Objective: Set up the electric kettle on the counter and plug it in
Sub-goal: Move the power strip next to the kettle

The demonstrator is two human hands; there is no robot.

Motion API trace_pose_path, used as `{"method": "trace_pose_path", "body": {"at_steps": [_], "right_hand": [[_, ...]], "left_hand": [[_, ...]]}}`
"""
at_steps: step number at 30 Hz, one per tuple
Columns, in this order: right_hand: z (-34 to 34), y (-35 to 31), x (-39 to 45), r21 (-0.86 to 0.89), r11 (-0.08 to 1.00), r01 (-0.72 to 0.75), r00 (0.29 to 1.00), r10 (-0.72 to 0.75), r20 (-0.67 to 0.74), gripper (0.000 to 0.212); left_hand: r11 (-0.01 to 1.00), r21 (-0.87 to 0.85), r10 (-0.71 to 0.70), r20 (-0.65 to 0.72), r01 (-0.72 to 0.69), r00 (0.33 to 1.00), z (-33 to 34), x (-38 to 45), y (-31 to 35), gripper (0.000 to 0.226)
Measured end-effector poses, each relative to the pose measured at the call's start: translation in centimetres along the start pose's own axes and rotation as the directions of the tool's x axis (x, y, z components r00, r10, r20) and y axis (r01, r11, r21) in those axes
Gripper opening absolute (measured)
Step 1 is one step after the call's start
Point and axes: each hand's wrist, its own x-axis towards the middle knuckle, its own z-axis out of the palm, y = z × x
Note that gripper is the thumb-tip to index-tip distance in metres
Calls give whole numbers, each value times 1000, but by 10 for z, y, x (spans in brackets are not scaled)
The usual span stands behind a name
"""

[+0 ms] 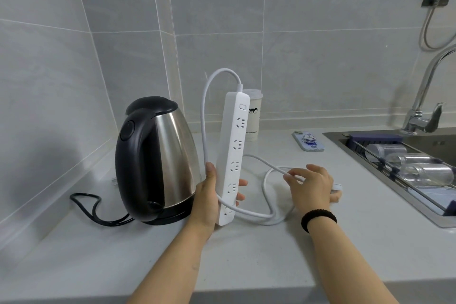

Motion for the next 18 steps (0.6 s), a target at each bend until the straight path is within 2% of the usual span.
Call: {"method": "trace_pose_path", "body": {"at_steps": [4, 7, 10, 15, 18], "right_hand": [[4, -4, -6, 149, 969, 196, 981, -192, -41, 14], [10, -6, -10, 241, 925, 293, 956, -280, -87, 7], [7, -12, -17, 323, 876, 359, 930, -364, -46, 9], [9, -19, -27, 437, 832, 341, 906, -415, 82, 24], [10, -18, -27, 503, 819, 277, 896, -409, 172, 16]], "left_hand": [[1000, 18, -18, 0, 18, 1000, -1, 2, -2, 79], [999, 22, -31, -4, 31, 1000, -1, 3, -3, 80], [999, 25, -45, -15, 46, 999, -1, 4, -4, 78], [992, 105, -74, -24, 76, 997, -2, 3, -4, 85], [993, 94, -63, -29, 65, 998, -2, 2, -3, 85]]}}
